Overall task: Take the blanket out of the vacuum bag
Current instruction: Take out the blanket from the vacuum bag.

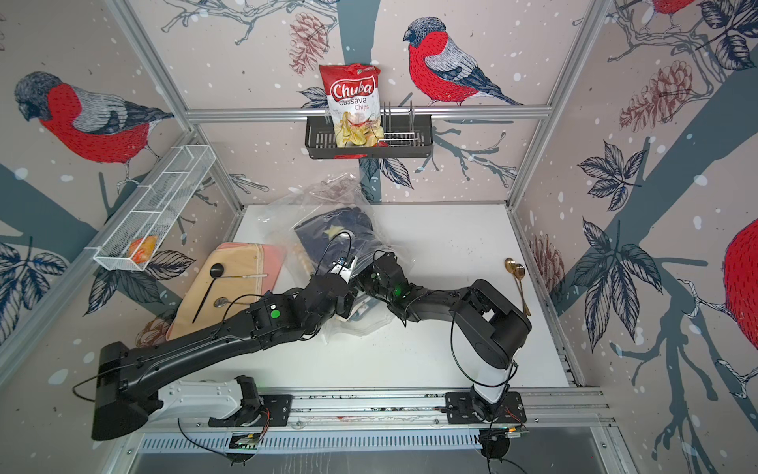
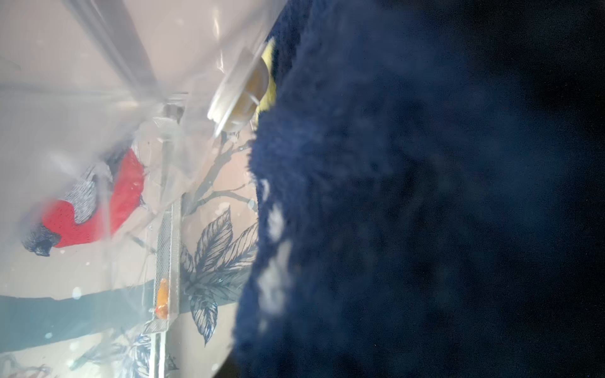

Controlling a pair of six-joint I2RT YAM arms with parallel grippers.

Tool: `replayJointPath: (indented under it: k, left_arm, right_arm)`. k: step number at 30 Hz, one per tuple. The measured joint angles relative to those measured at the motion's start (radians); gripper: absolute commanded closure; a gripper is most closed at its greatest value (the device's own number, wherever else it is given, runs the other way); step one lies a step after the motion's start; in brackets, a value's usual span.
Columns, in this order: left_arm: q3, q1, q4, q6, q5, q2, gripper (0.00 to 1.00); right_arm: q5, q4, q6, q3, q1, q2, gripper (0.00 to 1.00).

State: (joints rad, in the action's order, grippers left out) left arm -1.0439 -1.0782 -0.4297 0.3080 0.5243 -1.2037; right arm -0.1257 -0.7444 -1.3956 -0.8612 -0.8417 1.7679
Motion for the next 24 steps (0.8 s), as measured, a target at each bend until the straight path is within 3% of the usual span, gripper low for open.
replayJointPath:
  k: [8,24]
  left_arm:
    - [-0.002,0.0,0.0,-0.001,0.005,0.015,1.0]
    - [-0.023,0.003,0.003,-0.01,0.03,0.0,1.0]
  right_arm:
    - [-0.012,-0.009,-0.002,0.005,-0.026,-0.046,1.0]
    - [0.033,0.075,0.01,0.079,-0.077,-0.249,1.0]
